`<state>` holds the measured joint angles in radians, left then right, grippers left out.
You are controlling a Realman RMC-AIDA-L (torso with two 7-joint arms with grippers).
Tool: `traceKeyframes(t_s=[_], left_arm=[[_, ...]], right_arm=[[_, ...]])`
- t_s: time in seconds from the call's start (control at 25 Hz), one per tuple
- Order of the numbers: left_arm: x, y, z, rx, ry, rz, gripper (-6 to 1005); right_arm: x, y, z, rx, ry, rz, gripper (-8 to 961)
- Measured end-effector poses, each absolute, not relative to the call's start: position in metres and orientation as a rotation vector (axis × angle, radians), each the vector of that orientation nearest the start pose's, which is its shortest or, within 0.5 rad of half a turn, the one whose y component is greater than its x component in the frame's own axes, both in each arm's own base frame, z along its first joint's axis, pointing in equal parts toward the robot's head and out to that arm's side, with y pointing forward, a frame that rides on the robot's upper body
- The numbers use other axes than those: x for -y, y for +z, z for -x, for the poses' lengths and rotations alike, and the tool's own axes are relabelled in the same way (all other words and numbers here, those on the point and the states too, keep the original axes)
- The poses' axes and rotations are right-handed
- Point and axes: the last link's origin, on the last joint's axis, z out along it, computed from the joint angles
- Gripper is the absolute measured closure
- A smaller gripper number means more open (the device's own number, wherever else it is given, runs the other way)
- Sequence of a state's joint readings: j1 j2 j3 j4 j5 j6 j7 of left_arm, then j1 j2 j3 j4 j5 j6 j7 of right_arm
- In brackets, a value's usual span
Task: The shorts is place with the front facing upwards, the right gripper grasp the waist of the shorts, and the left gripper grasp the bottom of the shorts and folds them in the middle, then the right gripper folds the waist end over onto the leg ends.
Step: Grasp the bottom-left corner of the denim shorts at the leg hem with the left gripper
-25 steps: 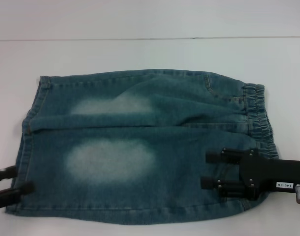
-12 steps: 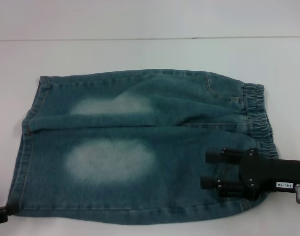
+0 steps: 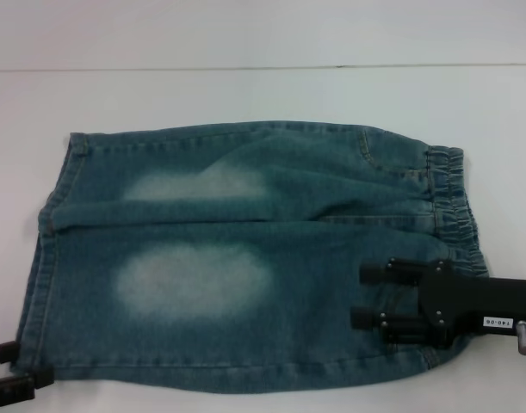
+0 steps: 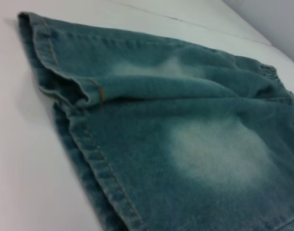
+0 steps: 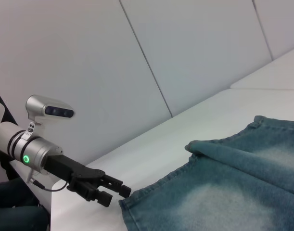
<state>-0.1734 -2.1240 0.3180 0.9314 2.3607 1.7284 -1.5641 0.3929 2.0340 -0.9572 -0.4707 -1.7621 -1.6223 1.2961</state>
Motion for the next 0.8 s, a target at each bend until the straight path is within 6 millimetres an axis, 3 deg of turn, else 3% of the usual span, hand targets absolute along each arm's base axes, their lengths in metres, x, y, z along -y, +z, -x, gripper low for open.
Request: traceKeyframes(t_s=[0.24, 0.8], left_arm=[[-0.193, 0.049, 0.377, 1.273, -0.442, 2.411, 115], [-0.197, 0.056, 0.387, 1.275, -0.360, 2.352, 139]], right_arm=[[-0.266, -0.028, -0.288, -0.795, 0.867, 2.807, 147], [-0.267, -0.027, -0.289, -0.797, 0.869, 2.797, 147]])
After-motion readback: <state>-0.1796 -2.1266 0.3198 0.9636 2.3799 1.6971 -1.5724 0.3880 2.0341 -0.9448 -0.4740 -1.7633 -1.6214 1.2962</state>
